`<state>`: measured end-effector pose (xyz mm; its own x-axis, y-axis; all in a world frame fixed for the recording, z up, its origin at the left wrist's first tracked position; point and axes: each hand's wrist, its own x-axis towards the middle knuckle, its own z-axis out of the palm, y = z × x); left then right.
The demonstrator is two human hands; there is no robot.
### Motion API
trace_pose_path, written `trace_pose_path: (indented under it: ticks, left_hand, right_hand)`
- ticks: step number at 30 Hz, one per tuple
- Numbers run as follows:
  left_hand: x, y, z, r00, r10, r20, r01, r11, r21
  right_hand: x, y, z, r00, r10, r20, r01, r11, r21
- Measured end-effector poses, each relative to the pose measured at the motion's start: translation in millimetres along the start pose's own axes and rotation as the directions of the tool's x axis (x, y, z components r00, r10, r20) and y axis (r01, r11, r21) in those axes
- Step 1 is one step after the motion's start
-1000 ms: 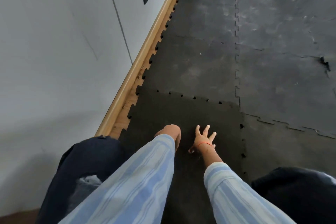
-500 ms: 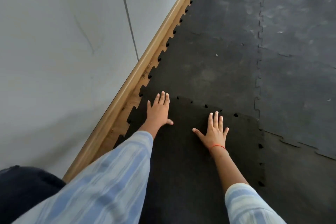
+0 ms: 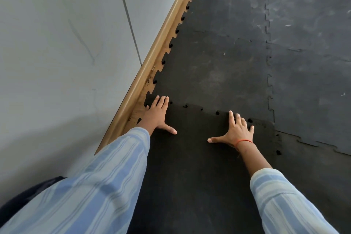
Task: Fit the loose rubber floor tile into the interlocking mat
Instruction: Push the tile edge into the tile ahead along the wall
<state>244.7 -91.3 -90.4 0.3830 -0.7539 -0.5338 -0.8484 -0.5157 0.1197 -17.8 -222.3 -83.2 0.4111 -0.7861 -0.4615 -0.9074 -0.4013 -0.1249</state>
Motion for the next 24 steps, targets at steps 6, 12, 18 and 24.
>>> trace_pose_path:
  ticks: [6, 12, 18, 24]
  left_hand:
    - [-3, -5, 0, 0.999, 0.035, 0.008, -0.035, 0.999, 0.008]
    - [0, -4, -3, 0.998, 0.021, 0.057, -0.023, 0.999, 0.034]
    - [-2, 2, -5, 0.998, -0.003, 0.066, -0.001, 0.998, 0.065]
    - [-14, -6, 4, 0.997, -0.027, 0.068, 0.024, 0.999, 0.038]
  right_hand:
    - [-1, -2, 2, 1.0, 0.011, 0.026, -0.011, 1.0, -0.02]
    - [5, 0, 3, 0.998, -0.004, 0.059, 0.006, 1.0, -0.029]
    - [1, 3, 6, 1.0, -0.016, 0.019, 0.016, 1.0, 0.0]
    - [-12, -3, 11, 0.999, -0.033, 0.016, 0.033, 0.999, -0.014]
